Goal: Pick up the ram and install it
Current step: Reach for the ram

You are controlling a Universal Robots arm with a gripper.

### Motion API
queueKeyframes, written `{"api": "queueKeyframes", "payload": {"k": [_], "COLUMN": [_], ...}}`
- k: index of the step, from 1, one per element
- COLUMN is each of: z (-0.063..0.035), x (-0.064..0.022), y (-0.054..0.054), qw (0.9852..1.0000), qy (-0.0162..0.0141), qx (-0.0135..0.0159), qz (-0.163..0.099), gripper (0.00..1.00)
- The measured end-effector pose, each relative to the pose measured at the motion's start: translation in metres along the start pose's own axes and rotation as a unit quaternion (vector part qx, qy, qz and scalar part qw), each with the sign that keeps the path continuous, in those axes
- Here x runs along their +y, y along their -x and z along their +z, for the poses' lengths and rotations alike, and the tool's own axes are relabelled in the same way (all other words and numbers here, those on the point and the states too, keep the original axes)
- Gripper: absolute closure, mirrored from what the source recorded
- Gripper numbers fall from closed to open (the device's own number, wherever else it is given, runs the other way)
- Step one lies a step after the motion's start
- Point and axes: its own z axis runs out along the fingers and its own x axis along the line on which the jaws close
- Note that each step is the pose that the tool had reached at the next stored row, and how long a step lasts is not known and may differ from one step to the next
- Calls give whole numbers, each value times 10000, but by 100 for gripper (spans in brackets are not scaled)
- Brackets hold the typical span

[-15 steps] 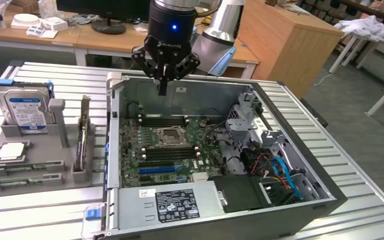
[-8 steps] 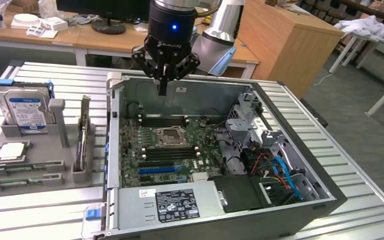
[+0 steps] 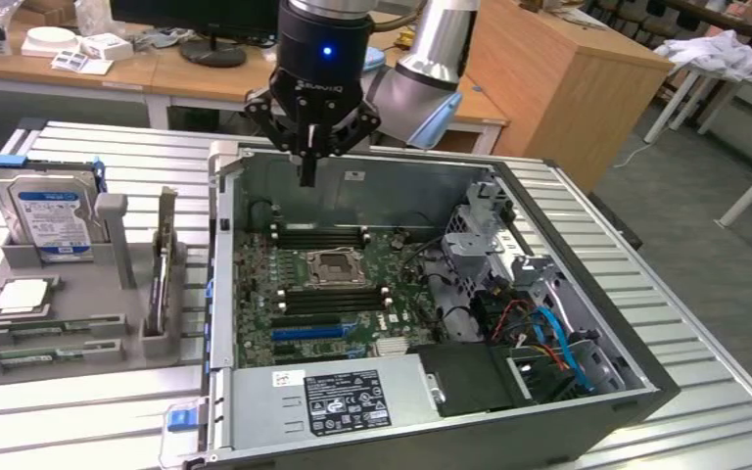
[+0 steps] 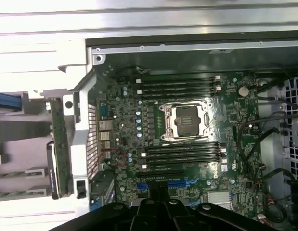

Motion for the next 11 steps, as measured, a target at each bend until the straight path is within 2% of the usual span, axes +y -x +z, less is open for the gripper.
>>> {"api": "queueKeyframes", "payload": {"k": [11], "z": [-6], "x": [-16], "y": [-214], "qw": [10000], "qy": [0], "qx": [0], "qz": [0], "gripper": [89]}}
